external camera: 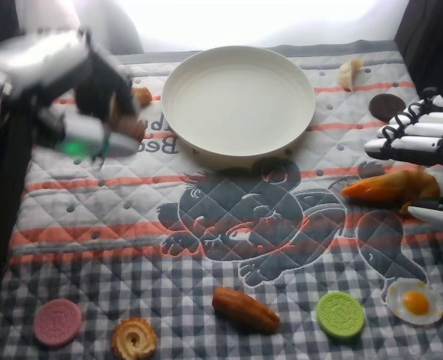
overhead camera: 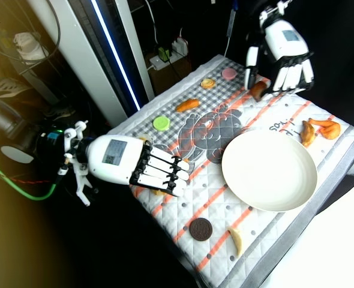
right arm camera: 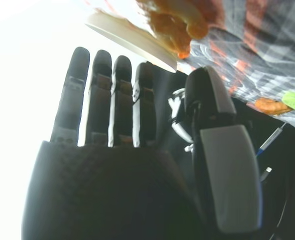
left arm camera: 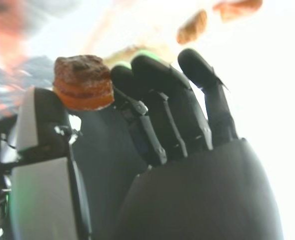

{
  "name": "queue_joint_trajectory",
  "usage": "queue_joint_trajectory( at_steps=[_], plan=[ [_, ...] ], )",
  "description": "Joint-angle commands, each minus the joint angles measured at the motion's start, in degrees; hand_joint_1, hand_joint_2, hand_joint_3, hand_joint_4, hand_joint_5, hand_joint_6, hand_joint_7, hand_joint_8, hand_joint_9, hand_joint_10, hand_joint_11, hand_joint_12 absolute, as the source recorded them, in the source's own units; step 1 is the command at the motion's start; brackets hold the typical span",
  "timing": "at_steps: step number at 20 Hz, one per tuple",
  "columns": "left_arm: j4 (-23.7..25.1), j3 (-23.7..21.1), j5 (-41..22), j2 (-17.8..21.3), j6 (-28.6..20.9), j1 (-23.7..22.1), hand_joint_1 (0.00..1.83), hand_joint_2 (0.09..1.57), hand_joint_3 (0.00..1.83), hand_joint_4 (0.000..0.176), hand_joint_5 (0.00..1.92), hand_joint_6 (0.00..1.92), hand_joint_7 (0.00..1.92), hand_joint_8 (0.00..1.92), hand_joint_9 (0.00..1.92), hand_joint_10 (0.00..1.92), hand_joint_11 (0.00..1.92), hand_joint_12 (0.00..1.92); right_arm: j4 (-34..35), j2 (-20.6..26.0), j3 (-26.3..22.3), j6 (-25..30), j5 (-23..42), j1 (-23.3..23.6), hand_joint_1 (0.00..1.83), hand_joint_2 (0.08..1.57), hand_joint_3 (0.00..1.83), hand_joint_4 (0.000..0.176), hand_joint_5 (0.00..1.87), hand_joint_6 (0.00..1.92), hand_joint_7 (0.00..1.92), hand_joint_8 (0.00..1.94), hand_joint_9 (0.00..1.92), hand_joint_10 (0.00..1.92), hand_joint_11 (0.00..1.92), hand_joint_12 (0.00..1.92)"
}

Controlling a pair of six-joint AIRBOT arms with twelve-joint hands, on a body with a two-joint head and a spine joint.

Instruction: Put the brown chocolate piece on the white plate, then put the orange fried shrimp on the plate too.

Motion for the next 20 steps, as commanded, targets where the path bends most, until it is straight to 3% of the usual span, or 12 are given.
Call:
queue_joint_trajectory(
  at_steps=[1, 3, 6, 7, 8, 9, 10, 11, 12, 13, 15, 20],
  plan=[
    [2.4, 0.9, -2.6, -1.7, -0.1, -2.2, 1.14, 1.05, 0.00, 0.000, 1.11, 0.78, 0.91, 1.27, 0.74, 1.35, 0.18, 1.61, 0.8, 0.3, 0.0, -0.1, 6.8, 0.2, 0.74, 1.28, 0.00, 0.000, 0.44, 0.00, 0.43, 0.00, 0.41, 0.00, 0.17, 0.53],
    [2.8, 4.8, 1.0, -5.7, -0.1, -5.7, 1.16, 1.03, 0.00, 0.000, 1.15, 0.72, 0.93, 1.08, 0.76, 1.17, 0.24, 1.40, 0.8, 0.0, 0.1, -0.1, 6.9, 0.3, 0.74, 1.28, 0.00, 0.000, 0.44, 0.00, 0.43, 0.00, 0.40, 0.00, 0.16, 0.53],
    [1.1, 10.2, 4.8, -10.8, -0.1, -7.5, 1.15, 1.01, 0.00, 0.000, 1.21, 0.61, 1.12, 0.76, 0.89, 1.08, 0.27, 1.57, 0.8, -0.4, 0.3, -0.1, 6.9, 0.7, 0.69, 1.28, 0.00, 0.000, 0.44, 0.00, 0.43, 0.00, 0.41, 0.00, 0.19, 0.52],
    [0.5, 11.6, 6.1, -12.1, -0.1, -7.7, 1.13, 1.02, 0.00, 0.026, 1.19, 0.65, 1.06, 0.92, 0.86, 1.22, 0.22, 1.54, 0.8, -0.5, 0.4, -0.1, 6.9, 0.8, 0.71, 1.28, 0.00, 0.000, 0.44, 0.00, 0.43, 0.00, 0.41, 0.00, 0.19, 0.51],
    [0.0, 12.8, 7.0, -13.2, -0.1, -7.8, 1.09, 1.05, 0.00, 0.094, 1.11, 0.79, 0.95, 1.09, 0.77, 1.40, 0.17, 1.68, 0.8, -0.6, 0.4, -0.1, 6.9, 0.9, 0.74, 1.27, 0.00, 0.000, 0.44, 0.00, 0.44, 0.00, 0.41, 0.00, 0.19, 0.51],
    [-1.4, 14.2, 8.0, -14.2, -0.1, -7.8, 1.05, 1.08, 0.00, 0.134, 1.04, 0.88, 0.90, 1.11, 0.74, 1.42, 0.17, 1.70, 0.8, -0.8, 0.5, -0.1, 6.9, 1.0, 0.73, 1.27, 0.00, 0.001, 0.44, 0.00, 0.43, 0.00, 0.40, 0.00, 0.17, 0.51],
    [-2.3, 14.9, 8.4, -14.6, -0.1, -7.8, 1.04, 1.09, 0.00, 0.148, 1.01, 0.92, 0.88, 0.93, 0.75, 1.21, 0.18, 1.58, 0.7, -0.9, 0.6, -0.1, 6.9, 1.0, 0.72, 1.27, 0.00, 0.000, 0.44, 0.00, 0.43, 0.00, 0.41, 0.00, 0.18, 0.51],
    [-3.6, 15.5, 8.7, -14.7, -0.1, -7.7, 1.03, 1.00, 0.00, 0.049, 0.75, 0.35, 0.80, 0.67, 0.71, 0.95, 0.21, 1.46, 0.7, -1.2, 0.7, -0.1, 6.8, 1.1, 0.74, 1.26, 0.00, 0.000, 0.46, 0.01, 0.45, 0.01, 0.43, 0.01, 0.20, 0.52],
    [-4.3, 15.6, 8.7, -14.7, -0.1, -7.5, 0.92, 0.95, 0.00, 0.061, 0.56, 0.08, 0.69, 0.27, 0.61, 0.54, 0.14, 1.28, 0.7, -1.4, 0.9, -0.1, 6.8, 1.2, 0.73, 1.26, 0.00, 0.000, 0.46, 0.01, 0.45, 0.00, 0.42, 0.00, 0.19, 0.51],
    [-5.0, 15.8, 8.6, -14.6, -0.1, -7.3, 0.87, 0.94, 0.00, 0.097, 0.44, 0.02, 0.61, 0.07, 0.55, 0.25, 0.08, 1.19, 0.7, -1.7, 1.0, -0.1, 6.8, 1.3, 0.70, 1.26, 0.00, 0.003, 0.46, 0.00, 0.44, 0.00, 0.41, 0.00, 0.15, 0.56],
    [-5.3, 15.2, 7.4, -14.3, -0.1, -7.0, 0.86, 0.91, 0.00, 0.166, 0.22, 0.00, 0.41, 0.00, 0.45, 0.03, 0.02, 1.05, 0.7, -2.0, 1.2, -0.1, 6.8, 1.4, 0.67, 1.25, 0.00, 0.017, 0.45, 0.00, 0.43, 0.00, 0.37, 0.00, 0.09, 0.60],
    [1.1, 4.8, -4.7, -7.3, -7.6, -1.6, 1.00, 0.82, 0.00, 0.176, 0.04, 0.00, 0.13, 0.00, 0.23, 0.00, 0.01, 0.84, 0.8, -2.6, 1.8, -0.1, 6.2, 2.0, 0.64, 1.19, 0.00, 0.029, 0.47, 0.00, 0.45, 0.00, 0.40, 0.00, 0.05, 0.78]
  ],
)
